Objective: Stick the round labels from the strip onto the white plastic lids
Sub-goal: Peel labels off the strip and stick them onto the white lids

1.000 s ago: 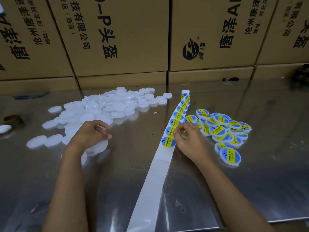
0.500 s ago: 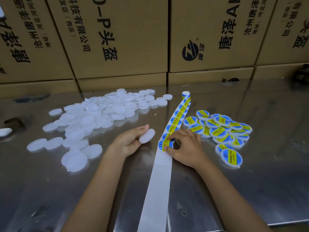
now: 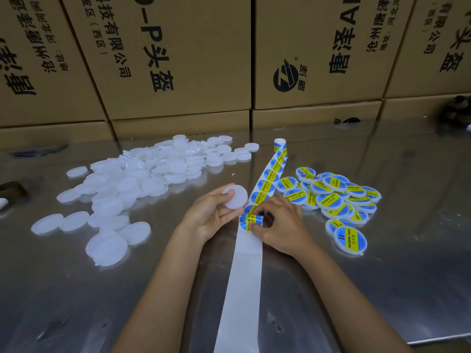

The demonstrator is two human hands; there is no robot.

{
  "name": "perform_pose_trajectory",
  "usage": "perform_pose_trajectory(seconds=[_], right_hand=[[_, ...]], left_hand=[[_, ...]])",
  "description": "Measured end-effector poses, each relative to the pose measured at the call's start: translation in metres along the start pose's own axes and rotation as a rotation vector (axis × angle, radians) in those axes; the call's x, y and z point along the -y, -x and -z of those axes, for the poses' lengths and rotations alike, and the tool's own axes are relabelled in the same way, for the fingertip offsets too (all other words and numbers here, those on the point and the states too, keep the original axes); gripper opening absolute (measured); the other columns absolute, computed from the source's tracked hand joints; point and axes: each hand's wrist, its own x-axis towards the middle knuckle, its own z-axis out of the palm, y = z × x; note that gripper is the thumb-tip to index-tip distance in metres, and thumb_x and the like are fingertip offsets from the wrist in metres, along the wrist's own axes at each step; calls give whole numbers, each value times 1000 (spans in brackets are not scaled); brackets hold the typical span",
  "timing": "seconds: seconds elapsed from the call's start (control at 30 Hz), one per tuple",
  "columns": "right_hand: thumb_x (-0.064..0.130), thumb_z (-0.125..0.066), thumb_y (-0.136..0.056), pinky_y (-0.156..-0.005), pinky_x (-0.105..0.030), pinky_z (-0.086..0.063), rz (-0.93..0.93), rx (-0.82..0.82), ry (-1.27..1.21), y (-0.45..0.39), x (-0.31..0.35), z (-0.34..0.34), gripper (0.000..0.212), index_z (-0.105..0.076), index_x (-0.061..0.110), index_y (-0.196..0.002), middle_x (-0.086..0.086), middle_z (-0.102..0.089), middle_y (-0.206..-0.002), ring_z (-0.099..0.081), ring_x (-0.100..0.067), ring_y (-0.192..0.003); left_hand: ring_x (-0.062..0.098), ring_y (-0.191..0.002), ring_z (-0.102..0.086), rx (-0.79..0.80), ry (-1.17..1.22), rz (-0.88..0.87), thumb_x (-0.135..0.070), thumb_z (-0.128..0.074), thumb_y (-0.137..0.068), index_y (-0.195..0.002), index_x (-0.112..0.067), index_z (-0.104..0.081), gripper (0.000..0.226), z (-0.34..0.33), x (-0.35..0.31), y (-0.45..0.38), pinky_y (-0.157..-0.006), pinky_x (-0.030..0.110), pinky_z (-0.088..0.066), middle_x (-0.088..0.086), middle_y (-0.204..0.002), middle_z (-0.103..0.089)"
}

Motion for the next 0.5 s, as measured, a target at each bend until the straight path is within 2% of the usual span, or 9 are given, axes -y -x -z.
perform_pose_trajectory(seconds=[0.1,0.2,0.3,0.4,0.5], right_hand=[[33,-75,-78,-95,-28,-26,1,-11,-42,2,1,1,19,-65,31,-94,17,-57,-94,-43,-3,-98],[29,-74,-77,-91,-28,-26,15,-2,-78,2,1,3,19,-61,33,-91,20,-55,-86,-42,-1,-95],[23,-74,-77,-90,-30,-29,26,1,-113,2,3,3,18,-61,30,-88,19,-56,-86,-45,-5,-96],[16,-73,-75,-94,-40,-38,48,6,-149,3,5,4,20,-60,24,-88,19,-59,-92,-51,-12,-96],[8,-70,-74,-91,-46,-43,67,4,-197,4,7,4,23,-59,23,-88,12,-64,-96,-53,-14,-94]], left_hand=[[31,-91,-75,-40,-109,-150,-8,-53,-102,-120,-1,-61,21,-6,4,1,-71,30,-62,25,-118,-68],[32,-93,-75,-88,-260,-297,-16,-53,-104,-118,-7,-59,18,-13,10,0,-77,31,-62,19,-121,-66],[35,-90,-75,-87,-351,-345,-18,-53,-104,-117,-9,-59,18,-18,15,-1,-75,31,-62,18,-117,-68],[36,-90,-74,-115,-425,-371,-18,-50,-105,-121,-2,-57,24,-18,18,-3,-74,34,-63,22,-118,-66],[30,-81,-75,-95,-447,-352,-18,-46,-107,-120,0,-53,24,-18,21,-2,-71,33,-63,24,-116,-66]])
